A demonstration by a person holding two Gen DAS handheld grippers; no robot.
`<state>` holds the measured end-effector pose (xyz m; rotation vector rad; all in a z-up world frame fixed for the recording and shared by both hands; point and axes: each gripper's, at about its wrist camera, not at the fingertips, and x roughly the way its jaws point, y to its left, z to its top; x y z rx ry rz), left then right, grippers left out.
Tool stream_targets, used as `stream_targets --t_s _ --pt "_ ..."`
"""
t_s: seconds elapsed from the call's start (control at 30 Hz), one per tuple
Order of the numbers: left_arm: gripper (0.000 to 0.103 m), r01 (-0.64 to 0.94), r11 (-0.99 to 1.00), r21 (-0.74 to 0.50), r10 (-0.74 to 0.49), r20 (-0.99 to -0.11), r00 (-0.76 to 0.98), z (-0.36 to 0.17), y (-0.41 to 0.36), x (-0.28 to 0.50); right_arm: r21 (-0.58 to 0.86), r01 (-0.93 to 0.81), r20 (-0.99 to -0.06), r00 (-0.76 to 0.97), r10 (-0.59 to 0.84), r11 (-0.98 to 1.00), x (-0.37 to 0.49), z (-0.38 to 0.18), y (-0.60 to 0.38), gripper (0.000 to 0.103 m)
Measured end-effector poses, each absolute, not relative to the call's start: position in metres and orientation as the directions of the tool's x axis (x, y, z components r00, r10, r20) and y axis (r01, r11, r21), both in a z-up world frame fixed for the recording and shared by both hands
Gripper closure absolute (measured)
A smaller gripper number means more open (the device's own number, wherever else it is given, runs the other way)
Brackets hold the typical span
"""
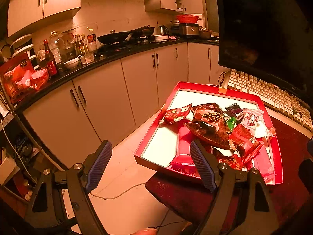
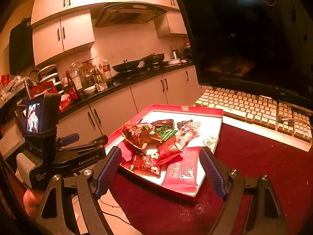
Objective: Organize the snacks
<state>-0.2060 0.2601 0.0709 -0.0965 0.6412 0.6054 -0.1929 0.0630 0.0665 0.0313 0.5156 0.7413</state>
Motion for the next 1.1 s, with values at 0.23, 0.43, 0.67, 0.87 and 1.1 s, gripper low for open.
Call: stream_targets --t_s 0.23,0.43,0.67,0.87,1.1 --pt "0.021 -0.559 0.822 0.104 0.506 -0.582 0.636 0.071 0.2596 -0.2076 0.204 -0.636 -0.434 0.623 0.651 0.745 -0.1929 0.0664 0.0627 0.02" --pt "0.021 -0.562 0.82 0.108 0.51 -0.581 0.634 0.0703 0.2607 -0.2081 0.208 -0.632 -0.435 0.624 0.649 0.747 -0.1925 0.0663 0.0631 0.02" --pt "0.021 -0.559 0.821 0.115 0.512 -0.582 0.632 0.0692 0.2602 -0.2076 0.207 -0.633 -0.436 0.623 0.649 0.746 -0.1923 0.0658 0.0631 0.02" --pt "0.021 -0.558 0.822 0.114 0.511 -0.581 0.633 0.0693 0.2598 -0.2071 0.21 -0.63 -0.438 0.623 0.648 0.748 -0.1915 0.0643 0.0633 0.02" --pt "0.021 -0.558 0.821 0.117 0.512 -0.583 0.631 0.0695 0.2591 -0.2066 0.211 -0.628 -0.436 0.625 0.647 0.749 -0.192 0.0643 0.0626 0.02"
